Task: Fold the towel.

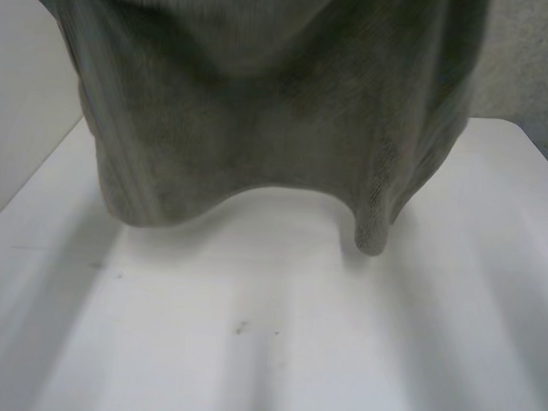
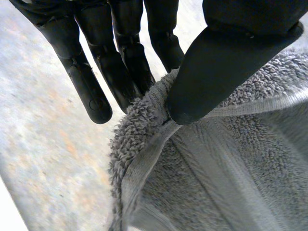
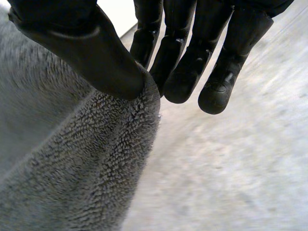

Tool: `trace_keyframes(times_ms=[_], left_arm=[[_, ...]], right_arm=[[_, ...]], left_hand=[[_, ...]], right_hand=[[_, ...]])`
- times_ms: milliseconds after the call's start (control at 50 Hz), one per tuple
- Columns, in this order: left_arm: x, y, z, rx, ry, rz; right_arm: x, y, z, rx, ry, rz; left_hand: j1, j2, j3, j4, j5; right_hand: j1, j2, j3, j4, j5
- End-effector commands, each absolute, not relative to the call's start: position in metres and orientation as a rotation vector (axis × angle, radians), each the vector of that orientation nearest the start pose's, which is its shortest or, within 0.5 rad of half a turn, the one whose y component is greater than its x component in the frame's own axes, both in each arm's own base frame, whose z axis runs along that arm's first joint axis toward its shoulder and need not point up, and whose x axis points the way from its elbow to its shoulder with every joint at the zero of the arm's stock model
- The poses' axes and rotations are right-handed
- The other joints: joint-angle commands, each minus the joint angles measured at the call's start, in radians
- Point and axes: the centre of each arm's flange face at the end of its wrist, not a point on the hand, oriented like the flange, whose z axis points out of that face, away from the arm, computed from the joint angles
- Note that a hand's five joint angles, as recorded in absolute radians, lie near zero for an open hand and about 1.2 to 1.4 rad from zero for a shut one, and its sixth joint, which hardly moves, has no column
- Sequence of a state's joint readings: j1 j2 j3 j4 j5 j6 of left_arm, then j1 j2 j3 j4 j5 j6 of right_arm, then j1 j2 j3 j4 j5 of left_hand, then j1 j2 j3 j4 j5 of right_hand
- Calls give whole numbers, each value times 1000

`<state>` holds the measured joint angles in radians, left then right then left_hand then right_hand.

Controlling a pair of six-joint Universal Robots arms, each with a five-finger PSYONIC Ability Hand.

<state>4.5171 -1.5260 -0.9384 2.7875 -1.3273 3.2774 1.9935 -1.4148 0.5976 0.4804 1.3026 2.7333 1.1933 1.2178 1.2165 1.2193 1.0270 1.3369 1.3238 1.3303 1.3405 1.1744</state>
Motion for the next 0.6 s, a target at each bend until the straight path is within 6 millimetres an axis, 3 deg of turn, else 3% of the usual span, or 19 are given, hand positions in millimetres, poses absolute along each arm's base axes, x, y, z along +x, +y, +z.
trace_keyframes(times_ms=[20, 100, 140, 160, 200, 260, 300, 320, 360, 380, 400, 420, 460, 480, 520, 580, 600], left_arm=[[-197, -223, 495, 609, 1856, -2658], [-199, -234, 478, 634, 1973, -2567], [-204, -249, 455, 660, 2111, -2455], [-204, -249, 455, 660, 2112, -2454], [-211, -266, 422, 697, 2273, -2321], [-217, -274, 406, 721, 2339, -2265], [-232, -290, 373, 773, 2452, -2159], [-232, -290, 373, 773, 2453, -2158], [-244, -311, 347, 800, 2510, -2095], [-244, -312, 347, 801, 2510, -2095], [-249, -323, 339, 803, 2510, -2098], [-249, -323, 339, 803, 2510, -2098], [-261, -344, 337, 815, 2442, -2184], [-261, -344, 337, 815, 2441, -2185], [-271, -358, 358, 797, 2264, -2385], [-273, -362, 374, 772, 2151, -2501], [-273, -365, 392, 733, 2027, -2603]], right_arm=[[245, -183, 517, -1069, 1470, -2553], [246, -186, 504, -1140, 1553, -2494], [254, -203, 476, -1220, 1684, -2365], [254, -203, 476, -1220, 1685, -2365], [263, -221, 446, -1286, 1790, -2235], [268, -227, 432, -1312, 1825, -2178], [278, -245, 403, -1346, 1895, -2073], [278, -245, 403, -1346, 1895, -2073], [289, -269, 375, -1357, 1938, -2007], [290, -270, 375, -1357, 1938, -2007], [296, -283, 369, -1336, 1924, -2031], [296, -283, 368, -1336, 1924, -2031], [310, -309, 368, -1260, 1834, -2164], [310, -310, 368, -1259, 1834, -2164], [317, -330, 383, -1131, 1703, -2348], [318, -336, 399, -1057, 1614, -2452], [316, -339, 416, -982, 1529, -2544]], left_hand=[[203, 178, 180, 177, 195], [203, 178, 180, 177, 195], [203, 178, 180, 177, 195], [203, 178, 180, 177, 195], [203, 178, 180, 177, 195], [203, 178, 180, 177, 195], [203, 178, 180, 177, 195], [203, 178, 180, 177, 195], [203, 178, 180, 177, 195], [203, 178, 180, 177, 195], [203, 178, 180, 177, 195], [203, 178, 180, 177, 195], [203, 178, 180, 177, 195], [203, 178, 180, 177, 195], [203, 178, 180, 177, 195], [203, 178, 180, 177, 195], [203, 178, 180, 177, 195]], right_hand=[[59, 72, 66, 56, 47], [59, 72, 66, 56, 47], [59, 72, 66, 56, 47], [59, 72, 66, 56, 47], [59, 72, 66, 56, 47], [59, 72, 66, 56, 47], [59, 72, 66, 56, 47], [59, 72, 66, 56, 47], [59, 72, 66, 56, 47], [59, 72, 66, 56, 47], [59, 72, 66, 56, 47], [59, 72, 66, 56, 47], [59, 72, 66, 56, 47], [59, 72, 66, 56, 47], [59, 72, 66, 56, 47], [59, 72, 66, 56, 47], [59, 72, 66, 56, 47]])
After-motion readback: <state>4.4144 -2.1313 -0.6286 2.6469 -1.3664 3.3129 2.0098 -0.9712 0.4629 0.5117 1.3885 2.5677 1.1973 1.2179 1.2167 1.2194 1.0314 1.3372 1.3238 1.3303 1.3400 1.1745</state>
